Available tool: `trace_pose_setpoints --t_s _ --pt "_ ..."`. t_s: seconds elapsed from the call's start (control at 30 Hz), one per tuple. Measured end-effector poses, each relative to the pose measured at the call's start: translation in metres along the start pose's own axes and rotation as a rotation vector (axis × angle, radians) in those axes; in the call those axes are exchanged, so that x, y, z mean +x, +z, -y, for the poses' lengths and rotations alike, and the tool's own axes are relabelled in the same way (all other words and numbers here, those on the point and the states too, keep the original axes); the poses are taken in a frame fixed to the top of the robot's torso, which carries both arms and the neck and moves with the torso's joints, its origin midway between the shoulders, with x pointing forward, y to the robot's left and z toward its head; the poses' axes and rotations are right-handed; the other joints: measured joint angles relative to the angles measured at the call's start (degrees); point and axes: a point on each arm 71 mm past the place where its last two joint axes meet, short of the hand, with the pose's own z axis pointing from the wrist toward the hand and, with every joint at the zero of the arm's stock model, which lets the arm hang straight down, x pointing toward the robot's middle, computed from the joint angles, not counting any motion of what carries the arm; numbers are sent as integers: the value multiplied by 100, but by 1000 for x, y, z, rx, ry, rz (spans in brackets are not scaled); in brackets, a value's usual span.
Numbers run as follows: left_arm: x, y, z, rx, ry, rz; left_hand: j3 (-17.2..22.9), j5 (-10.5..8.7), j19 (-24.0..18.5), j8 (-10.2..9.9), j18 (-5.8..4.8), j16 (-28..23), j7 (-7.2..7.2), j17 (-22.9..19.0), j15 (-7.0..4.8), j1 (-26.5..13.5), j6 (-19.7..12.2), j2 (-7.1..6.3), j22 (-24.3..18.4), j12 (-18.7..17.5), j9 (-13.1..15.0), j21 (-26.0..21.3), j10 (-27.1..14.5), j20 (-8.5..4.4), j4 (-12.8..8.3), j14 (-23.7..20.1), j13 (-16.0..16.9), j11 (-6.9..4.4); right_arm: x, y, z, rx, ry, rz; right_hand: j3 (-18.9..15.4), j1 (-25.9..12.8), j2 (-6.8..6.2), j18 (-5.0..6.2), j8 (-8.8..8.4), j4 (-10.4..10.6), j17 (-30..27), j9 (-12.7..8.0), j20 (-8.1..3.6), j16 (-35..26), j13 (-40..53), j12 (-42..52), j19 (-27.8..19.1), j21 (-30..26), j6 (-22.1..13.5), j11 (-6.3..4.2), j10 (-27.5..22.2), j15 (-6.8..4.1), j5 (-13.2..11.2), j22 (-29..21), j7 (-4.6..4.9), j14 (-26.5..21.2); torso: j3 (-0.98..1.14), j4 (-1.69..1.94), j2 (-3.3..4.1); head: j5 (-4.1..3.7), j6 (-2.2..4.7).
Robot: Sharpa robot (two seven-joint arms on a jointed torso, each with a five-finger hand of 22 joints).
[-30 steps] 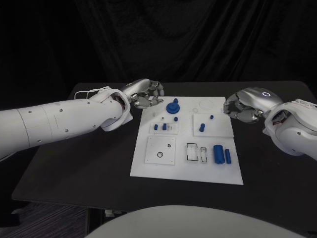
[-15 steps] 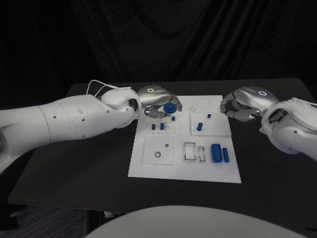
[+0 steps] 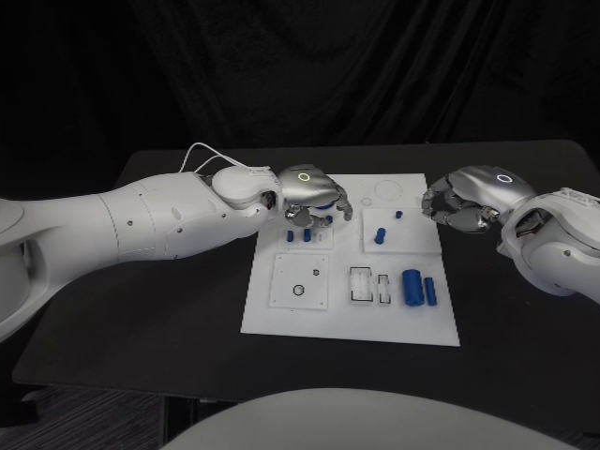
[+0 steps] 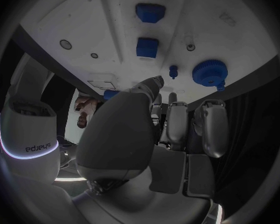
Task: Assemble the parts on the task board
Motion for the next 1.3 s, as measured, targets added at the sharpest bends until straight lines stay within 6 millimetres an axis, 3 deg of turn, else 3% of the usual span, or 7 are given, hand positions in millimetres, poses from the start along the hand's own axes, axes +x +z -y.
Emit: trace_pose_setpoints --t_s 0.4,1.3 --pt "5 4 -3 -19 18 -36 -15 34 -22 -26 -1 67 53 20 62 -189 503 53 0 160 -181 -125 48 21 -16 18 -38 49 0 0 1 1 0 0 0 0 0 0 0 0 0 -1 0 0 0 -4 0 0 0 0 0 0 0 0 0 0 9 -27 37 19 0" --pt "12 3 -14 -68 25 -67 -15 34 -22 -71 -1 90 124 8 62 -241 573 61 0 244 -224 -148 172 21 -16 18 -68 30 0 0 -1 -1 0 -5 0 0 0 0 0 0 0 -2 0 0 0 -36 0 0 0 0 0 0 0 -1 0 0 8 -10 24 9 0"
